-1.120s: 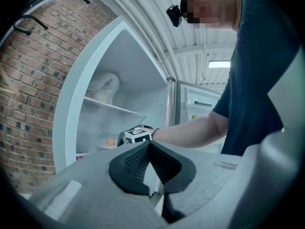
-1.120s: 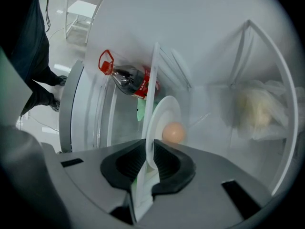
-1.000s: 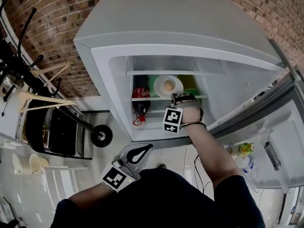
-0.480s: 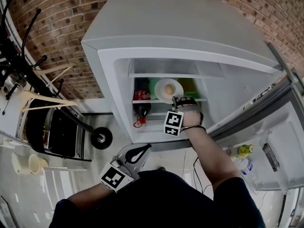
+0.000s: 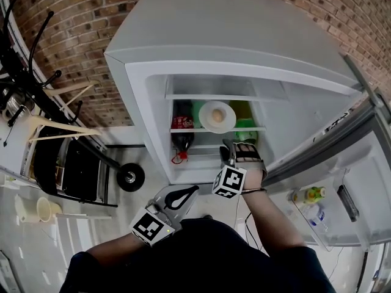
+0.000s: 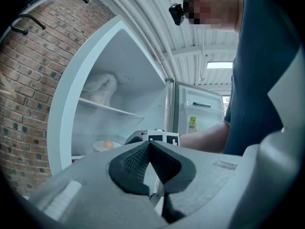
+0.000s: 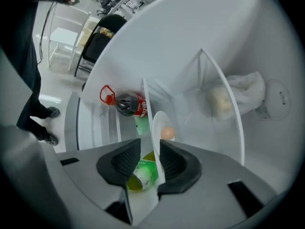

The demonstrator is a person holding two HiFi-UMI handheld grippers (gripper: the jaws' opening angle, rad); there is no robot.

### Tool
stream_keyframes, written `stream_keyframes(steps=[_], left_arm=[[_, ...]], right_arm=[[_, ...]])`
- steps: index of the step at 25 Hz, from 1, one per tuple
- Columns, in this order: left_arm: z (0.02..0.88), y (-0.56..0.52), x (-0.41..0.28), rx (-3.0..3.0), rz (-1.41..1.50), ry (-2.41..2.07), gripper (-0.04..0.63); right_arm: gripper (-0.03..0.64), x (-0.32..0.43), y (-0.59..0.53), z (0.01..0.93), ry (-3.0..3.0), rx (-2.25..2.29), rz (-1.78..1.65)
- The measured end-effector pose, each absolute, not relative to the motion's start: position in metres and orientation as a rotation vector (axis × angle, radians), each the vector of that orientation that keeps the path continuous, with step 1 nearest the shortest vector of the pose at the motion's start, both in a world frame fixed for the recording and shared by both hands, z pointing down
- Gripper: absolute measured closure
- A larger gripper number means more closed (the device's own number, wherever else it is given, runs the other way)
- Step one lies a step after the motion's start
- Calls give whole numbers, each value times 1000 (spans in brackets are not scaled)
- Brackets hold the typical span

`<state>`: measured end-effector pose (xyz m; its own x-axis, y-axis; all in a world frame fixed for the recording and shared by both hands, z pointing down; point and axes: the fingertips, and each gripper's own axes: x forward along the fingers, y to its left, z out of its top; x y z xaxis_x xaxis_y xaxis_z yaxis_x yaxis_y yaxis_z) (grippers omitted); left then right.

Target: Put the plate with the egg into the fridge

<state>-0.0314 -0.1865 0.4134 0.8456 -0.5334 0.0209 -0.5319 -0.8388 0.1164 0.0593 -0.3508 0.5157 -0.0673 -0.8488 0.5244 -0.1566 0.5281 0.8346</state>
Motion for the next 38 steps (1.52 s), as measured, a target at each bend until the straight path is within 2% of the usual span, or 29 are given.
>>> stream_keyframes(steps=[10,17,24,29,38], left_arm=[[412,-183,-21,2926,-18,-811,598],[412,-183,-20,2931,-15,-808,597],[409,-182,-17,2935,-22,-798,598],[411,-182,-16,2938,-11,-795,597],[411,-180,-13,2935,8,-786,597]], right_arm=[[492,30,-279,476,-2010,1055,-453],[529,18,-239,447,-2265,1134,-318],[550,11,-213,437,-2505,1114,-47],[593,4,-204,443,-2635,1115,147],[604,2,-198,445,-2708,1108,189]])
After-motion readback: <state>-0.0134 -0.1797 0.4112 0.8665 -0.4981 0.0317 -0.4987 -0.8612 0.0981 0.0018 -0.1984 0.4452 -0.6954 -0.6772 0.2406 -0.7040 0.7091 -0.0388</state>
